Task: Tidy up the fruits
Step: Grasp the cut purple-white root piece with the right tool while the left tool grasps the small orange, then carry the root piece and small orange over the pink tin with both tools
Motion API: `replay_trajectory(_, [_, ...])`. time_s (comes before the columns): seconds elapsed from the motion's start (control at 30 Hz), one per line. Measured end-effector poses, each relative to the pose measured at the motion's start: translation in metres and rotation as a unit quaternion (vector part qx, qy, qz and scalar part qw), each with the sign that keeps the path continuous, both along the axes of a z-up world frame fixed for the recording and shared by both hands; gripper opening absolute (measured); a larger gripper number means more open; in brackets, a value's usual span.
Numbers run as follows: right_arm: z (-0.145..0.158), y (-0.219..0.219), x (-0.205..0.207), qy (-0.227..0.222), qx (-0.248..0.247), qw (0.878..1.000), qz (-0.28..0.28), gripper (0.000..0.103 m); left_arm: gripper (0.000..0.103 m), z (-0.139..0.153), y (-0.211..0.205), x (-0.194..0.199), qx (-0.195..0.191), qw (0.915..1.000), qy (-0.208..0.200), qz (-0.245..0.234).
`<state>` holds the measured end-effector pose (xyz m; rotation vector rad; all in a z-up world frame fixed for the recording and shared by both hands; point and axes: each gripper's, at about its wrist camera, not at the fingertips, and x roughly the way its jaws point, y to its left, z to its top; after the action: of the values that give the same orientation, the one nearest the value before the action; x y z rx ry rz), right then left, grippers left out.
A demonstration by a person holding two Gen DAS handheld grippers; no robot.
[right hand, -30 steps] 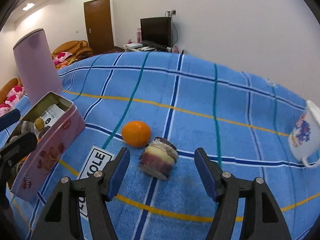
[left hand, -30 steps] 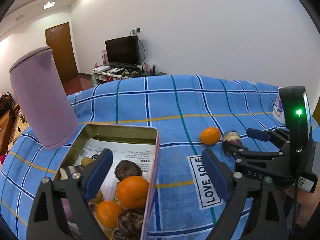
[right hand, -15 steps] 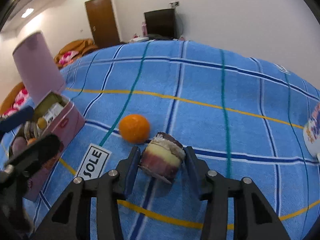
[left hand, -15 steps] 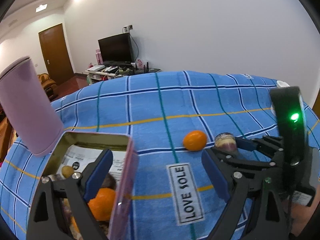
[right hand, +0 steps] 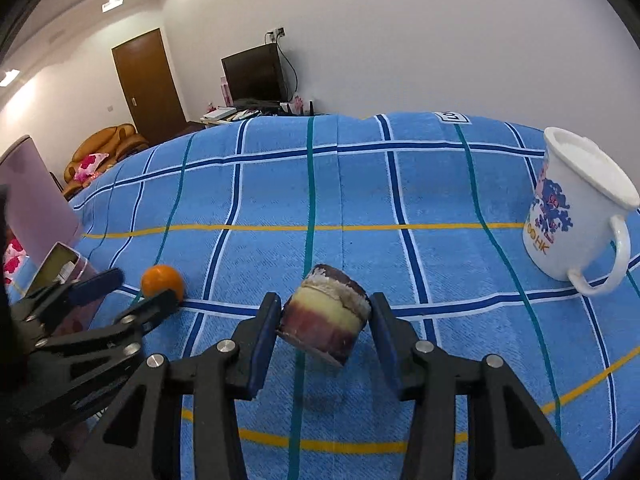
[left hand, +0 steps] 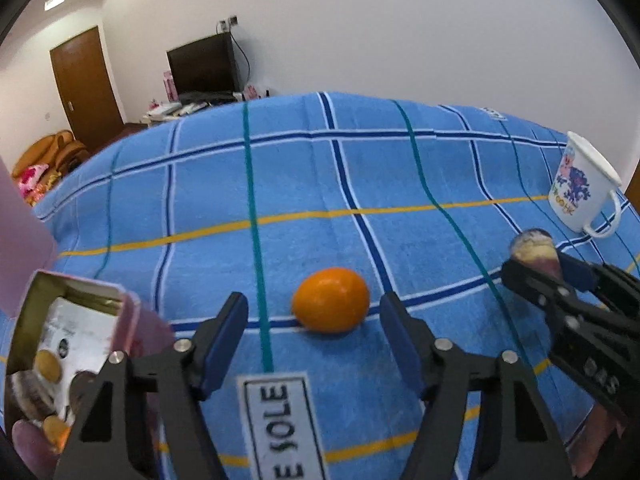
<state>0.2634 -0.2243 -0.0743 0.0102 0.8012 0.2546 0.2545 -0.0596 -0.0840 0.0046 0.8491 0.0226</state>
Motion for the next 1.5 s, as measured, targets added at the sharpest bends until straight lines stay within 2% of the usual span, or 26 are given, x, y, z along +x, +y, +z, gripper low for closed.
replay_trajectory(0.1, [0.000,0.002,0.000,-0.002,-0.001,1.000,0.004,0.047,0.056,-0.004,0.002,0.011,-0.011,0.9999,0.010,-0.002])
replay_trajectory(0.17, [0.000,0.005,0.001,-0.002,-0.001,1.000,0.007,0.047,0.044,-0.006,0.006,0.015,-0.027,0.9995,0.015,-0.008])
replay_trajectory(0.27, [-0.003,0.009,0.000,-0.004,-0.003,1.000,0.011,0.047,0.043,-0.007,0.005,0.013,-0.022,0.9996,0.012,-0.013])
replay_trajectory(0.43, [-0.003,0.016,-0.002,-0.009,-0.003,1.000,0.026,0.047,0.043,-0.005,0.011,0.001,-0.038,0.9992,0.005,-0.014])
replay_trajectory(0.57, [-0.002,0.018,-0.005,-0.015,0.006,0.999,0.035,0.047,0.043,0.001,0.011,-0.007,-0.042,0.9987,-0.018,-0.020])
replay_trajectory(0.9, [0.004,0.021,-0.019,-0.043,0.014,0.998,0.045,0.047,0.043,0.014,0.009,-0.028,-0.026,0.9972,-0.067,-0.022])
replay_trajectory(1.5, [0.016,0.024,-0.042,-0.098,0.012,0.994,0.053,0.047,0.043,0.026,0.011,-0.049,-0.008,0.9928,-0.118,-0.018])
